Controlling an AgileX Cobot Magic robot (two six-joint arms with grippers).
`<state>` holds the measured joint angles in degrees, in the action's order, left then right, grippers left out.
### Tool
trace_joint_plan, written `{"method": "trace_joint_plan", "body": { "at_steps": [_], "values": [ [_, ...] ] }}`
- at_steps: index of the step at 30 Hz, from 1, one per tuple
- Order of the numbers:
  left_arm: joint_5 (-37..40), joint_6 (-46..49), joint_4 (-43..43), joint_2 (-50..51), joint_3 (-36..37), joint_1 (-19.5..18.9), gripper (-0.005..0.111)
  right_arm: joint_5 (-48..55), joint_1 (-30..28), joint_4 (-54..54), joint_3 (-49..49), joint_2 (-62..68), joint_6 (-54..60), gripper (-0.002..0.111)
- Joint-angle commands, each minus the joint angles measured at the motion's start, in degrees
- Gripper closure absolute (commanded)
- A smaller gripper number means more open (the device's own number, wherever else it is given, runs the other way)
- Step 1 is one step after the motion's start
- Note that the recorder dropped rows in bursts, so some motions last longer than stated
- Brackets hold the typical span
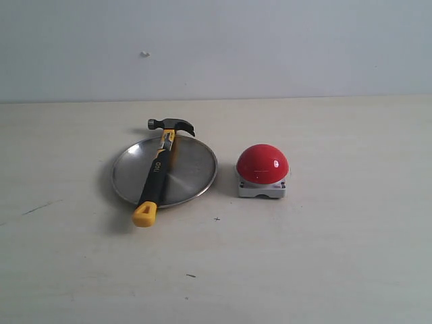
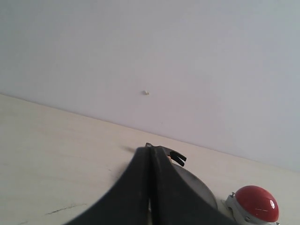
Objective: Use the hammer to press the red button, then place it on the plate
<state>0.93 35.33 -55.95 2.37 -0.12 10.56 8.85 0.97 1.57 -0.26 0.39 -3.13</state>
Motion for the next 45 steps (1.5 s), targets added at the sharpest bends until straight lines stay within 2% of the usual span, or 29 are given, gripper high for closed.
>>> {"method": "trace_joint_plan", "body": {
  "at_steps": [1, 4, 9, 11, 16, 22, 24, 45],
  "values": [
    [-0.9, 0.0, 1.8, -0.5, 0.1, 0.0, 0.107, -0.1, -0.3, 0.0, 0.3, -0.4, 0.1, 0.108],
    [-0.4, -7.0, 11.8, -0.5, 0.1, -0.1, 0.107, -0.1, -0.3, 0.0, 0.3, -0.4, 0.1, 0.108],
    [-1.4, -30.0, 39.5, -0.5, 0.1, -0.2, 0.107, -0.1, -0.3, 0.0, 0.3, -0.4, 0.1, 0.108],
    [-1.4, -33.2, 45.6, -0.5, 0.1, -0.2, 0.107, -0.1, -0.3, 0.0, 0.3, -0.4, 0.1, 0.108],
    [-0.9, -33.2, 49.6, -0.5, 0.1, -1.8, 0.107, -0.1, -0.3, 0.0, 0.3, -0.4, 0.1, 0.108],
    [0.6, -32.4, 52.3, -0.5, 0.1, -9.8, 0.107, -0.1, -0.3, 0.0, 0.3, -0.4, 0.1, 0.108],
    [0.7, -32.7, 53.0, -0.5, 0.1, -10.7, 0.107, -0.1, -0.3, 0.0, 0.3, -0.4, 0.1, 0.108],
    [1.8, -32.6, 53.0, -0.4, 0.1, -10.8, 0.107, -0.1, -0.3, 0.0, 0.3, -0.4, 0.1, 0.108]
  ]
}}
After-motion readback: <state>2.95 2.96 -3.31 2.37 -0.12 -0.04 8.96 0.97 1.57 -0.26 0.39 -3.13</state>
